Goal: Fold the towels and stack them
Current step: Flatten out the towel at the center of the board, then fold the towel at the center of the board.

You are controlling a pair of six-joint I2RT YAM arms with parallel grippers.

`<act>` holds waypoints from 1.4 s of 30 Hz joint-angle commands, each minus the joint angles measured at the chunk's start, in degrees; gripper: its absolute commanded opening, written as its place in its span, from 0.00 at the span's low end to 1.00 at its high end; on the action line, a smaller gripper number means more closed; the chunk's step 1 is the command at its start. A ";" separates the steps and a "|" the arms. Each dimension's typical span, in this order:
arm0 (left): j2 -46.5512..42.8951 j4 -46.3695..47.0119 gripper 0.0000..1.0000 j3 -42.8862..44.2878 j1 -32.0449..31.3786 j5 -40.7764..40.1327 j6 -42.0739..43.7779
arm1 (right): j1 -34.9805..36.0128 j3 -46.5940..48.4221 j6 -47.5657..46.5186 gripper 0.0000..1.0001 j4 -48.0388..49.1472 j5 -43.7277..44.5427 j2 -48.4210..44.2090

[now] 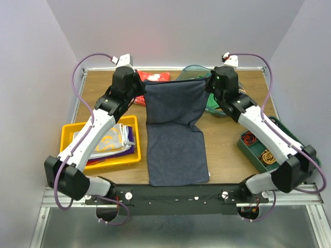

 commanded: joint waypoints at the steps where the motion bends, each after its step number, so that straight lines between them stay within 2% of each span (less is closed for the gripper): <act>1: 5.72 -0.14 0.00 7.10 3.24 0.09 8.27 | -3.30 6.99 -9.48 0.01 4.43 4.25 5.96; 10: 10.99 0.13 0.00 13.69 9.13 7.38 10.29 | -4.71 14.82 -13.35 0.01 4.78 3.73 12.47; 16: 11.10 -1.46 0.00 13.44 9.13 11.76 9.69 | -4.71 11.41 -9.76 0.01 2.49 0.21 10.03; 22: 2.94 -0.49 0.00 1.50 8.78 15.29 5.56 | -4.80 3.59 -4.22 0.01 -3.30 -4.79 4.22; 26: -4.28 -1.63 0.00 -10.69 6.68 15.03 3.71 | -4.62 -5.20 0.52 0.01 -6.47 -9.89 -2.89; 30: -10.61 -2.07 0.00 -21.85 2.73 15.03 0.99 | -4.71 -16.70 7.28 0.01 -8.32 -16.47 -13.06; 36: -17.56 -0.40 0.00 -36.46 -6.33 13.01 -4.90 | -4.53 -39.02 16.86 0.01 -3.15 -30.17 -24.78; 38: -18.87 0.56 0.00 -39.29 -8.18 12.40 -7.98 | -4.45 -46.74 19.24 0.07 -1.30 -32.30 -29.43; 41: -19.93 1.09 0.00 -43.69 -11.60 10.99 -11.41 | -4.36 -53.27 22.59 0.19 0.74 -35.30 -34.61; 42: -20.28 1.35 0.00 -45.26 -13.09 10.55 -11.85 | -4.36 -53.90 22.94 0.29 -1.09 -34.78 -35.77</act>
